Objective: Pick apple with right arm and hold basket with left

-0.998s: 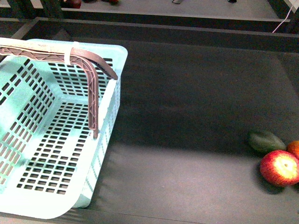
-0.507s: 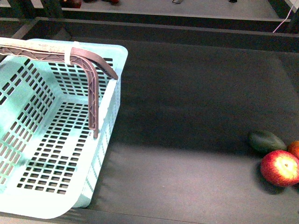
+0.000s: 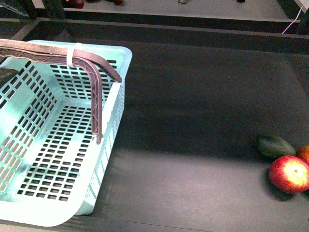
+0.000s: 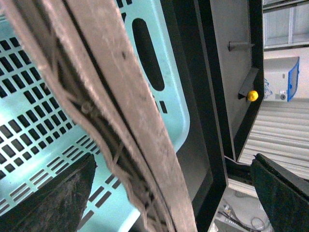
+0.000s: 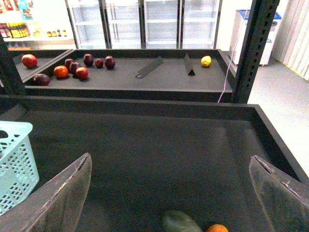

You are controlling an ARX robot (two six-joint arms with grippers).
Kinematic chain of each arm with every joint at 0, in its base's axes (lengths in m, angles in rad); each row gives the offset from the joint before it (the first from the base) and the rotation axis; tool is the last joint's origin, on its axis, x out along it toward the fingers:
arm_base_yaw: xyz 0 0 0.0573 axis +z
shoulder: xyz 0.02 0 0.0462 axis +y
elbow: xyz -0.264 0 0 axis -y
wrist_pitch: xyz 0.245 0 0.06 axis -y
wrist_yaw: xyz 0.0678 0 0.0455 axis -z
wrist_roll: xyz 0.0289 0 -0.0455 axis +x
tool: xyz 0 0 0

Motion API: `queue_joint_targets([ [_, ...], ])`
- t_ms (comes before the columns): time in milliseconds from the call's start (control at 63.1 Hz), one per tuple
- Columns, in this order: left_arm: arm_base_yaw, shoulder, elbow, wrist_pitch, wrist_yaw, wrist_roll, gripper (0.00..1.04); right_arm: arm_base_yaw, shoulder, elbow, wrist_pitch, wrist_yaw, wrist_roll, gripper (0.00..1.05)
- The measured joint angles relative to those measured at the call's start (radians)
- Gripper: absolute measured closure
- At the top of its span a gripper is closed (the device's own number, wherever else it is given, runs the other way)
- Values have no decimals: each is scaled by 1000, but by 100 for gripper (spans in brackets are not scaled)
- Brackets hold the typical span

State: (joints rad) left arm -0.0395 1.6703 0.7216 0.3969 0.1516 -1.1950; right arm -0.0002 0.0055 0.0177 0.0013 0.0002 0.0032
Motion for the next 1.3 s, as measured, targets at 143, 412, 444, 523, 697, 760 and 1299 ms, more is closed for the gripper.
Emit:
queue_joint_targets([
  [143, -4, 63, 63, -19, -21, -3, 7, 0, 0, 0, 0, 0, 0, 9],
  [412, -6, 158, 145, -69, -67, -3, 35, 0, 0, 0, 0, 0, 0, 9],
  [444, -5, 163, 150, -72, -70, -3, 40, 0, 0, 0, 0, 0, 0, 9],
  [523, -1, 169, 157, -78, -74, -6, 58, 0, 0, 0, 0, 0, 0, 9],
  [697, -4, 168, 188, -117, -66, -69, 90, 0, 0, 0, 0, 0, 0, 9],
  [760, -13, 158, 190, -124, -67, -48, 90, 0, 0, 0, 0, 0, 0, 9],
  [1299, -149, -232, 203, -323, 89, 118, 90, 0, 0, 0, 0, 0, 0, 9],
])
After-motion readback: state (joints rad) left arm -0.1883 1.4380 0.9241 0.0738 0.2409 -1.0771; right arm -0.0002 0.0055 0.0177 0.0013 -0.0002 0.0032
